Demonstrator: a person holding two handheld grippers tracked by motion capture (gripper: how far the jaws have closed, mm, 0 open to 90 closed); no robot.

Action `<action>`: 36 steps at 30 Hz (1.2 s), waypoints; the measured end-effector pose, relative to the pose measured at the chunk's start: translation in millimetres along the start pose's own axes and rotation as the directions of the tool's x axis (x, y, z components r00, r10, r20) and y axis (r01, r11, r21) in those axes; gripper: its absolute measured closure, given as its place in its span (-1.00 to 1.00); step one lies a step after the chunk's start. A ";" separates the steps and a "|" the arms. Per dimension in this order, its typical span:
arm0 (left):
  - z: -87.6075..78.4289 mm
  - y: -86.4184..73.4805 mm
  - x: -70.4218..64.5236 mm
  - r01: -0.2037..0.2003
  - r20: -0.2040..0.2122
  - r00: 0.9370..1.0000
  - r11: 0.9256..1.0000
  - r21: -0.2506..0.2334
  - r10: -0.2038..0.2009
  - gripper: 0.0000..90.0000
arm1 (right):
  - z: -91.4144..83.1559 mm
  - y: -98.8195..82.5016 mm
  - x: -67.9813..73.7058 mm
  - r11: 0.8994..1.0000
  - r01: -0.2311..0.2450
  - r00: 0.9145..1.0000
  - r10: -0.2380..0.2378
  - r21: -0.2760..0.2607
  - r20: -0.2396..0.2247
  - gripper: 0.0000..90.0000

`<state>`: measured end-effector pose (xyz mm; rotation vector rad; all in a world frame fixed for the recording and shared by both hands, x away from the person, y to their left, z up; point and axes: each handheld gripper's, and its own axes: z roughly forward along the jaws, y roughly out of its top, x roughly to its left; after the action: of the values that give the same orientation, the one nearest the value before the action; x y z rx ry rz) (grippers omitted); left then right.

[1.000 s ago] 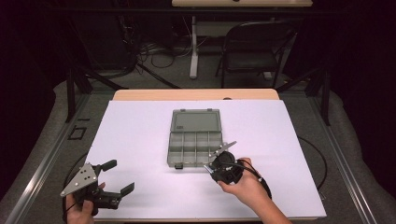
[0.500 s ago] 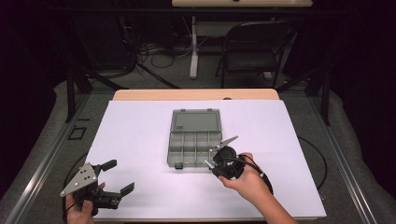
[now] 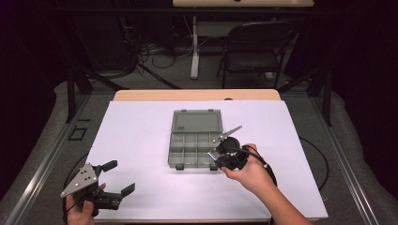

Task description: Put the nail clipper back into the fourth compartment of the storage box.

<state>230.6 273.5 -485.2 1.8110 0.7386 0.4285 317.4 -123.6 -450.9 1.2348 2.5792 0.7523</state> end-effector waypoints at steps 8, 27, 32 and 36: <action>0.1 -0.2 0.3 0.000 0.003 1.000 1.000 0.000 0.000 -0.99 | -2.0 10.4 -7.9 1.000 -0.022 1.000 0.022 0.000 0.000 0.77; 0.3 -0.5 0.5 -0.002 -0.001 1.000 1.000 0.002 0.002 -0.99 | 3.7 30.8 -24.2 0.999 -0.041 0.999 0.040 0.002 0.027 0.78; 0.0 -0.8 1.2 0.000 0.003 1.000 1.000 0.001 0.000 -0.99 | 9.1 38.0 -30.8 0.999 -0.053 0.998 0.053 0.000 0.037 0.77; 0.3 -0.9 1.2 -0.003 0.003 1.000 1.000 0.002 0.003 -0.99 | 14.0 43.3 -34.6 0.998 -0.064 0.997 0.063 0.010 0.042 0.77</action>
<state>231.4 274.3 -486.3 1.8147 0.7343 0.4269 373.9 -122.3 -442.2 1.3269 2.5252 0.7176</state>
